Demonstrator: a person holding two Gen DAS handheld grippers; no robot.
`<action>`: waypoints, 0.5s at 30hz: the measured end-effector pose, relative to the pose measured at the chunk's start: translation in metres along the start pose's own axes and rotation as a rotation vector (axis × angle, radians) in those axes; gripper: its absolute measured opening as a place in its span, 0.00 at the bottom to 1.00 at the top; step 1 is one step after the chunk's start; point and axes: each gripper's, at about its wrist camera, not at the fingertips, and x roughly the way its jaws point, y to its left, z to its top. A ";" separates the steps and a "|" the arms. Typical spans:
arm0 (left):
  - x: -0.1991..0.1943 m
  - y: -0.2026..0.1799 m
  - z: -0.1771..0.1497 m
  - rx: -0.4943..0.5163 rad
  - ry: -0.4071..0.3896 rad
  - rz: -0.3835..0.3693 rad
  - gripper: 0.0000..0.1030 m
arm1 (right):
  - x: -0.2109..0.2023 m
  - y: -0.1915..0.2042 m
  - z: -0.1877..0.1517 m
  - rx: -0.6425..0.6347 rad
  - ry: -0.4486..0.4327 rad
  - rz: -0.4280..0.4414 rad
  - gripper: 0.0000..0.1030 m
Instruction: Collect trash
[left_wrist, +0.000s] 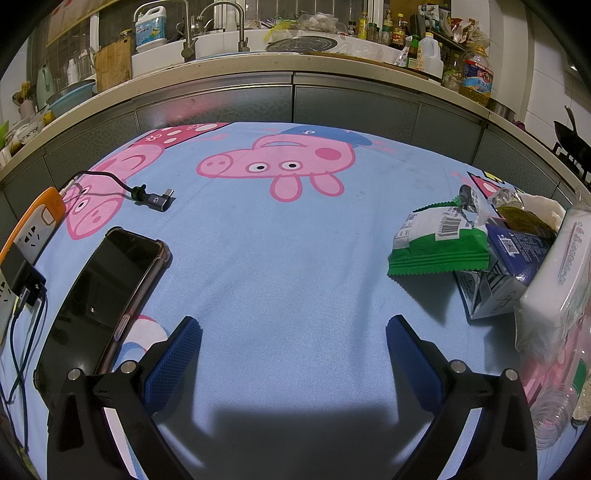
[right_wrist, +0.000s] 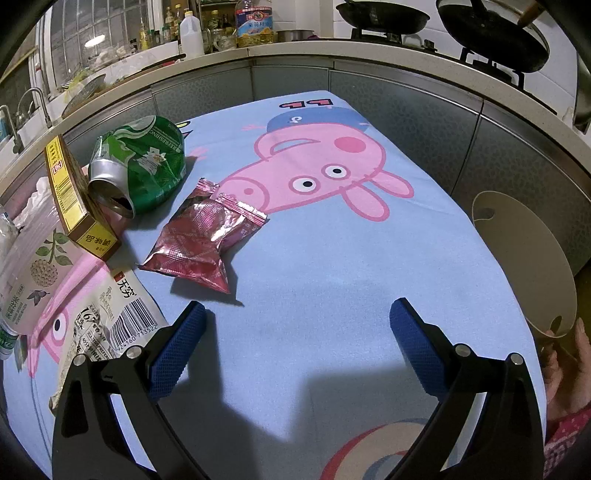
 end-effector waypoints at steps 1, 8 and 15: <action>0.000 0.000 0.000 0.000 0.000 0.000 0.98 | 0.000 0.000 0.000 0.000 0.000 0.000 0.95; 0.001 0.000 0.001 0.000 0.000 0.000 0.98 | 0.000 0.000 0.000 0.000 0.000 0.000 0.95; 0.000 0.000 0.000 0.000 -0.001 0.000 0.98 | 0.000 0.000 0.001 0.000 -0.001 0.000 0.95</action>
